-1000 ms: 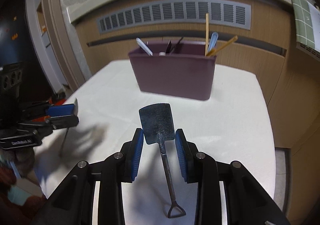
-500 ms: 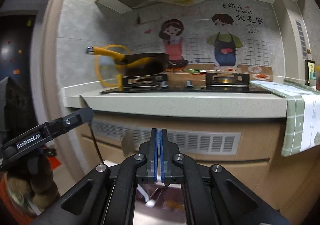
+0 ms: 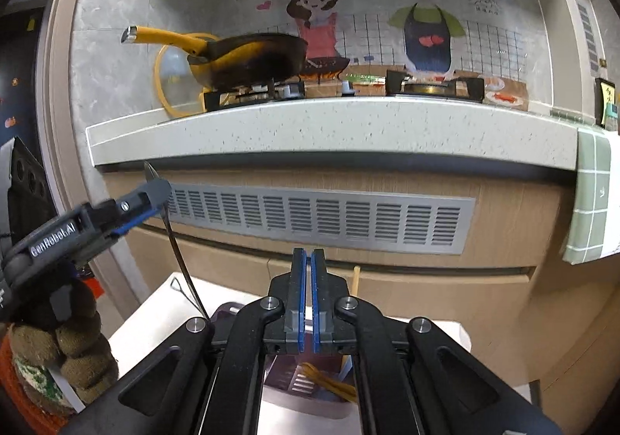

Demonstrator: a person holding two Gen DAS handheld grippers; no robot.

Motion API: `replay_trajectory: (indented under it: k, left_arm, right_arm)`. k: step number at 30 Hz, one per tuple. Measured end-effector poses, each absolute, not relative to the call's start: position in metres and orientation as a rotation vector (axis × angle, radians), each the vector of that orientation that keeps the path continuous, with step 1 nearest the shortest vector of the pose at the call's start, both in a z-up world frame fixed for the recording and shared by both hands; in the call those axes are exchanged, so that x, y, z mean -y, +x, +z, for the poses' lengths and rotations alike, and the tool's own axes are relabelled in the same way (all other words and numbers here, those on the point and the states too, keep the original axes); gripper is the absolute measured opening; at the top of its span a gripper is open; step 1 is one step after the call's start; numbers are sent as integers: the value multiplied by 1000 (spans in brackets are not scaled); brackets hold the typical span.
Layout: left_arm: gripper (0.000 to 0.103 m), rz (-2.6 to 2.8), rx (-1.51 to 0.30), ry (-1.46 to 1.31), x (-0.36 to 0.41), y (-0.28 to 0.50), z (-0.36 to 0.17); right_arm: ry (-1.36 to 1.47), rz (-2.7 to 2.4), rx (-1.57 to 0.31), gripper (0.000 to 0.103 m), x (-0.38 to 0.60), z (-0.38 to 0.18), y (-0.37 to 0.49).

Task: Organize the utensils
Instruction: 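Lift the dark spoon and shovel spoon toward the purple caddy with both tools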

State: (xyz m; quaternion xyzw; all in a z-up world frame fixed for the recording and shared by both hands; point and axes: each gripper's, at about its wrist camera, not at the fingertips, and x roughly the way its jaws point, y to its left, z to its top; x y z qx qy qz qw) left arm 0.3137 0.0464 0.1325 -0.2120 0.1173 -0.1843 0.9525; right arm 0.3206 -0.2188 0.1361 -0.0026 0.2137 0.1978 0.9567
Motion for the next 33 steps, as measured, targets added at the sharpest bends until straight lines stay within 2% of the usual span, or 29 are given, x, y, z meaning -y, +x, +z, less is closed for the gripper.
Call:
replay_trajectory:
  k: [1, 7, 12, 17, 20, 27, 33]
  left_arm:
    - [35, -371, -230, -410, -49, 308, 134]
    - [35, -231, -205, -309, -97, 273, 138]
    - [35, -76, -223, -335, -155, 255, 119]
    - [35, -64, -273, -411, -201, 240, 88]
    - [35, -64, -278, -439, -221, 229, 73]
    - [35, -45, -303, -471, -252, 212, 52]
    - [35, -62, -340, -521, -269, 212, 37]
  right_arm:
    - [-12, 434, -450, 6, 215, 131, 318]
    - [-100, 721, -662, 6, 155, 97, 323]
    - [-194, 791, -804, 12, 69, 74, 340]
    - [-210, 732, -1003, 12, -14, 36, 382]
    - [-180, 630, -1064, 12, -51, 3, 415]
    - [-132, 467, -1075, 12, -91, -57, 477]
    - [-111, 591, -1127, 14, -75, -67, 441]
